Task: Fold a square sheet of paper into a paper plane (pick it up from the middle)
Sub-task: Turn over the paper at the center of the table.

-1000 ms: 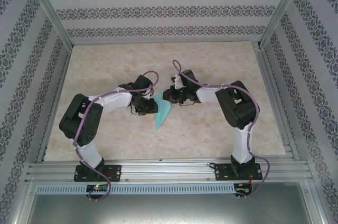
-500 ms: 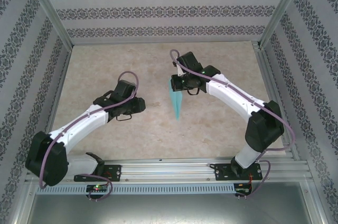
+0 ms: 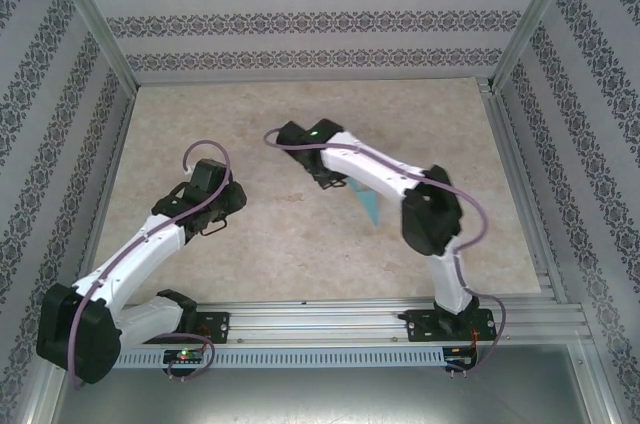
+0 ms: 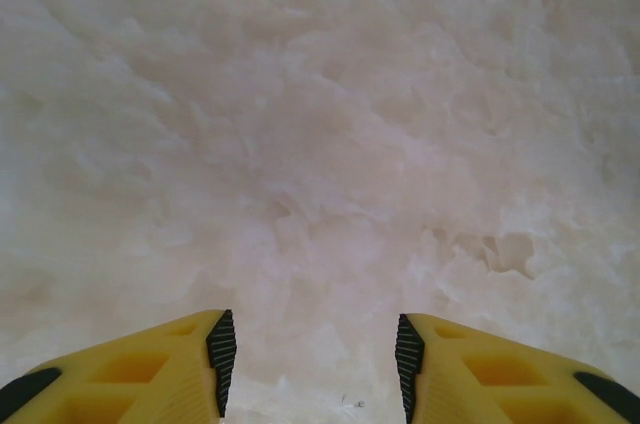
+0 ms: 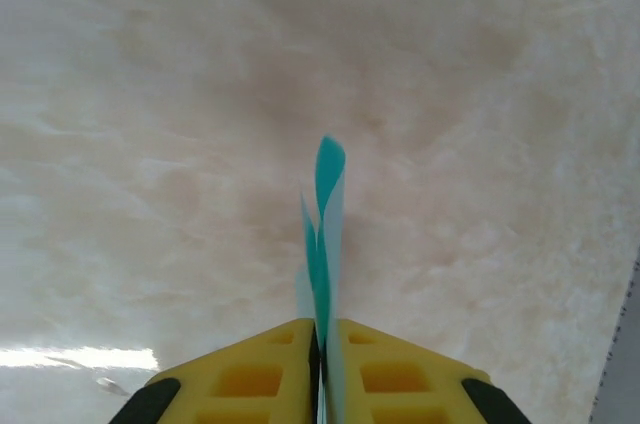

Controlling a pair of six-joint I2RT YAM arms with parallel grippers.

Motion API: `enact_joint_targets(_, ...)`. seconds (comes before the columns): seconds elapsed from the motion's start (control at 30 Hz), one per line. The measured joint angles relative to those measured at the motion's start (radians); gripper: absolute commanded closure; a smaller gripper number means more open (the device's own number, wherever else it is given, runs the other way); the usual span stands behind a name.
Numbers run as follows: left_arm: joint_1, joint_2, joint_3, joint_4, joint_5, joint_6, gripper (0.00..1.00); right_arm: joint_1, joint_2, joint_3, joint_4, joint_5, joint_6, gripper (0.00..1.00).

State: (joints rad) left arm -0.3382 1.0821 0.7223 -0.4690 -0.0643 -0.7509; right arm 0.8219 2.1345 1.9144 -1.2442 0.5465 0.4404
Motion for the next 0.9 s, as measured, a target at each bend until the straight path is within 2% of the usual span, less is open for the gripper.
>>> enact_joint_targets(0.1, 0.007, -0.051, -0.001, -0.026, -0.018, -0.008, 0.46, 0.05, 0.159, 0.137, -0.029, -0.017, 0.03, 0.81)
enact_joint_targets(0.17, 0.012, -0.085, -0.001, -0.048, -0.025, -0.014, 0.45, 0.077, 0.242, 0.213, -0.034, -0.053, 0.05, 0.7)
enact_joint_targets(0.23, 0.015, -0.116, -0.001, -0.07, -0.027, -0.018, 0.44, 0.095, 0.283, 0.256, -0.031, -0.113, 0.064, 0.64)
enact_joint_targets(0.33, 0.02, -0.158, -0.001, -0.104, -0.026, -0.025, 0.34, 0.111, 0.279, 0.258, 0.008, -0.232, 0.076, 0.4)
enact_joint_targets(0.43, 0.021, -0.187, -0.001, -0.122, -0.001, -0.033, 0.32, 0.111, 0.195, 0.17, 0.113, -0.37, 0.082, 0.32)
enact_joint_targets(0.5, 0.024, -0.182, 0.0, -0.125, 0.041, -0.044, 0.32, 0.101, 0.097, 0.083, 0.176, -0.456, 0.089, 0.32)
enact_joint_targets(0.6, 0.026, -0.132, 0.008, -0.137, 0.124, -0.084, 0.32, 0.059, -0.104, -0.092, 0.296, -0.59, 0.124, 0.38)
enact_joint_targets(0.63, 0.026, -0.107, 0.012, -0.137, 0.159, -0.098, 0.32, 0.026, -0.189, -0.174, 0.351, -0.65, 0.141, 0.38)
enact_joint_targets(0.73, 0.026, -0.048, 0.014, -0.13, 0.258, -0.134, 0.33, -0.111, -0.372, -0.397, 0.525, -0.811, 0.196, 0.5)
enact_joint_targets(0.83, 0.026, -0.032, 0.005, -0.092, 0.336, -0.14, 0.32, -0.245, -0.412, -0.548, 0.677, -0.929, 0.224, 0.58)
enact_joint_targets(0.87, 0.026, -0.032, 0.003, -0.083, 0.353, -0.138, 0.32, -0.274, -0.397, -0.578, 0.712, -0.964, 0.225, 0.65)
enact_joint_targets(0.9, 0.026, -0.032, 0.003, -0.077, 0.365, -0.136, 0.31, -0.289, -0.378, -0.592, 0.732, -0.992, 0.228, 0.67)
